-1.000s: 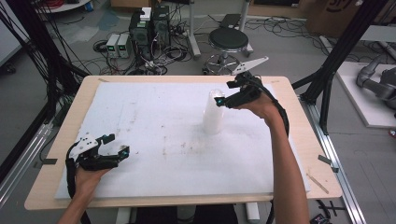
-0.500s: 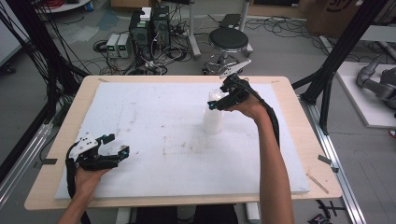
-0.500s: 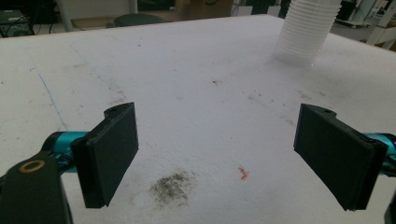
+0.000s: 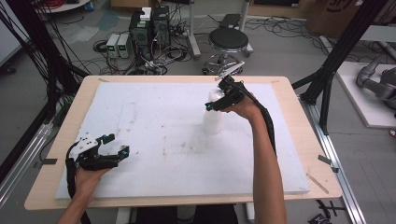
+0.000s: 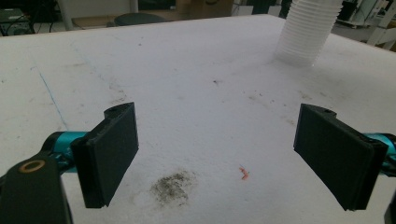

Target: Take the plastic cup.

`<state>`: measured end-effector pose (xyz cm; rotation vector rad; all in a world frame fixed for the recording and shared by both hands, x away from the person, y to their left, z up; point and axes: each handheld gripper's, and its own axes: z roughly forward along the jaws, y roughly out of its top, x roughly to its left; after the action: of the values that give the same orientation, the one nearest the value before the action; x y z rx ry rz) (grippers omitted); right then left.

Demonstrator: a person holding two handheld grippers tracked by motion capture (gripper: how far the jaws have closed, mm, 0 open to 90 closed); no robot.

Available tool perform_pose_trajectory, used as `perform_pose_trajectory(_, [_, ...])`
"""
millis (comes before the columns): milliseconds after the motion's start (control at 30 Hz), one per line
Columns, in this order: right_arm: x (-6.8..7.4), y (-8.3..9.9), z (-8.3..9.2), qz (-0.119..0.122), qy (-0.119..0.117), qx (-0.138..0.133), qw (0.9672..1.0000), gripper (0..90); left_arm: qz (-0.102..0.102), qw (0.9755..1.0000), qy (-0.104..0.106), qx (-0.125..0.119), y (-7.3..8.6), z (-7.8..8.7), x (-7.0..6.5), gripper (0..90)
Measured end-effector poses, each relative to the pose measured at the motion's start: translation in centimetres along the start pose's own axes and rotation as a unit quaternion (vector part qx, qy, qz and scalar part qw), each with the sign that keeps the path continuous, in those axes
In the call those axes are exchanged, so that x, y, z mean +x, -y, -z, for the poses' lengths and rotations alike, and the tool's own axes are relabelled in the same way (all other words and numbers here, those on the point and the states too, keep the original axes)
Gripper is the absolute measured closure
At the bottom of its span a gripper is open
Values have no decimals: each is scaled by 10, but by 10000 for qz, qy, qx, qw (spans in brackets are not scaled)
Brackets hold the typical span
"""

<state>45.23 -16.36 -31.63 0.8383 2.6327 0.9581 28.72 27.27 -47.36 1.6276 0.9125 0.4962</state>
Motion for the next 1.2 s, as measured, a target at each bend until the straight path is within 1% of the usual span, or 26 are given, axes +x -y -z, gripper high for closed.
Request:
perform_pose_trajectory(233, [-1,0,0,15,10,12,10000,296,10,10000,4,4,0,0,1,138])
perform_pose_trajectory(333, [0,0,-1,-33,-24,56,10000,325,24,10000,-2,8,0,0,1,138])
perform_pose_trajectory(367, [0,0,-1,3,-38,57,10000,334,26,10000,-1,7,0,0,1,138])
perform_pose_trajectory(600, [1,-1,-2,-22,-18,69,10000,353,42,10000,-2,-7,0,0,1,138])
perform_pose_trajectory(867, [1,-1,2,-46,-28,63,10000,366,48,10000,-3,-2,0,0,1,138])
perform_pose_trajectory(1067, [3,-5,7,-38,-8,-40,10000,379,49,10000,-5,-6,0,0,1,138])
perform_pose_trajectory(1133, [3,-7,10,-44,12,-81,10000,387,57,10000,-6,-8,0,0,1,138])
perform_pose_trajectory(1167, [3,-11,15,6,36,-176,9998,398,59,10000,-8,-6,0,0,1,138])
perform_pose_trajectory(1200, [3,-11,15,6,36,-176,9998,398,60,10000,-7,-2,0,0,1,138])
